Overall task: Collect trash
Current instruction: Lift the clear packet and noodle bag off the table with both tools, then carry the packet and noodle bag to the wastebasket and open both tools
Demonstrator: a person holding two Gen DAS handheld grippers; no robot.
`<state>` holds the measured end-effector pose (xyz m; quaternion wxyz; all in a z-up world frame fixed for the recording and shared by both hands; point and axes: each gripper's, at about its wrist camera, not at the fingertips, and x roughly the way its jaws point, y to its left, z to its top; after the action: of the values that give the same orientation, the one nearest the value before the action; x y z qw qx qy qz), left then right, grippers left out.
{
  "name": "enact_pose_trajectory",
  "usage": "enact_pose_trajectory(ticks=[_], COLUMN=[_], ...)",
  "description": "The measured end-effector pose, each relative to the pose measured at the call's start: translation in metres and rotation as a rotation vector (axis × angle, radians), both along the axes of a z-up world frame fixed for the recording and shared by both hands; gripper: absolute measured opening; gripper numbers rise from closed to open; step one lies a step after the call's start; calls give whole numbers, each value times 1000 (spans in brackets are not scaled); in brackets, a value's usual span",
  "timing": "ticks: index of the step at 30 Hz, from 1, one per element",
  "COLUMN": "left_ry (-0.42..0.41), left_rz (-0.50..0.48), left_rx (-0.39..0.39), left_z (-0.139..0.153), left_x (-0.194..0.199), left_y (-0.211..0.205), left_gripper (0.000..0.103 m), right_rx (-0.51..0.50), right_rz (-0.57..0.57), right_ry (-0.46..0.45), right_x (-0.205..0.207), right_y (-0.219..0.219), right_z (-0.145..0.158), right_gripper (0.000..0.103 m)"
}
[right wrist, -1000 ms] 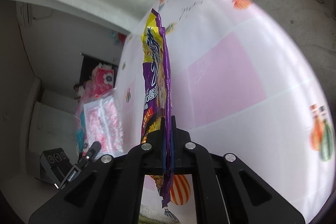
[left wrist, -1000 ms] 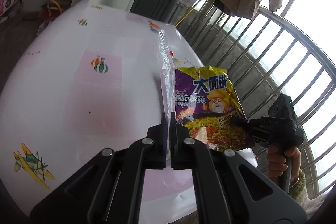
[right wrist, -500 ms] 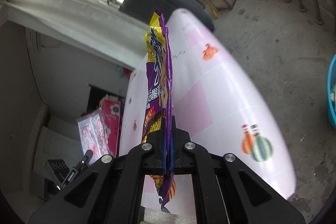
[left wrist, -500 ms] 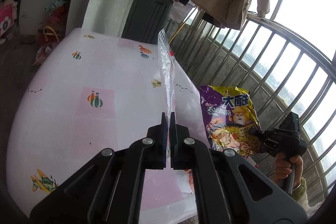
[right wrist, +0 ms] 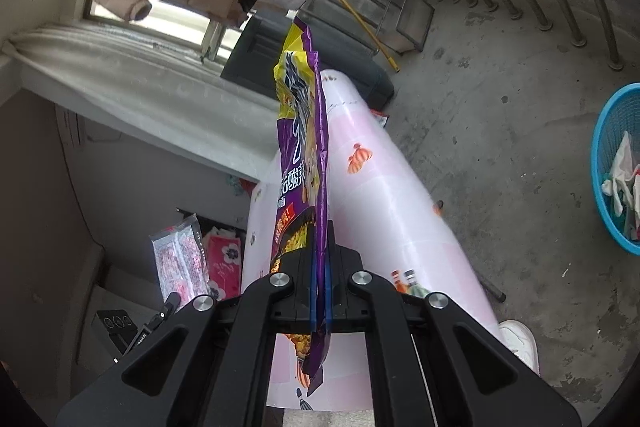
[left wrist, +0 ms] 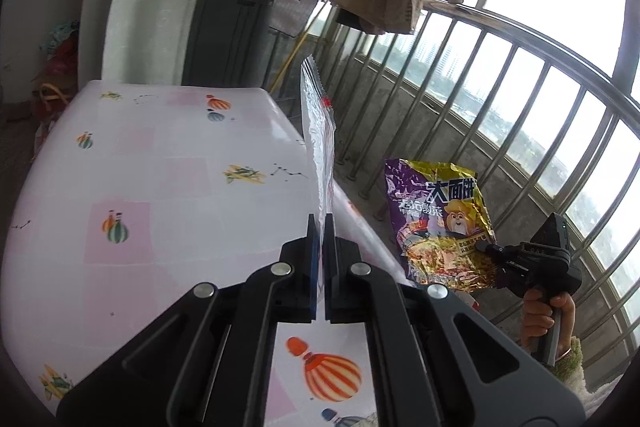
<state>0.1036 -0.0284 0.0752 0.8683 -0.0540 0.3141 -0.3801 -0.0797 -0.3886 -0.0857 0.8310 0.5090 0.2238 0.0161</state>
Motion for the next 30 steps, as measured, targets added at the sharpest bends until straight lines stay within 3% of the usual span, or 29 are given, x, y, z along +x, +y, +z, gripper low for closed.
enact_pose_trajectory(ticks=[11,17,24,30], left_ry=[2,26,124,283], left_rz=[-155,-278,-454,-571], left_rx=[25,15,40,156], left_z=[6,8,-14,-72], left_x=[-5,-14,-19,-33], left_y=[-80,-137,-224,-317], left_gripper=[0,0,0,0], right_rx=[53,88,14,31], right_rz=[-116,-303,-580,-666], right_ry=[-35,-42,107,255], right_x=[-49,-93,-143,-155], right_y=[-47,-85,-110,-133], right_z=[-14,-17,-37,-86], right_gripper=[3,3,3,3])
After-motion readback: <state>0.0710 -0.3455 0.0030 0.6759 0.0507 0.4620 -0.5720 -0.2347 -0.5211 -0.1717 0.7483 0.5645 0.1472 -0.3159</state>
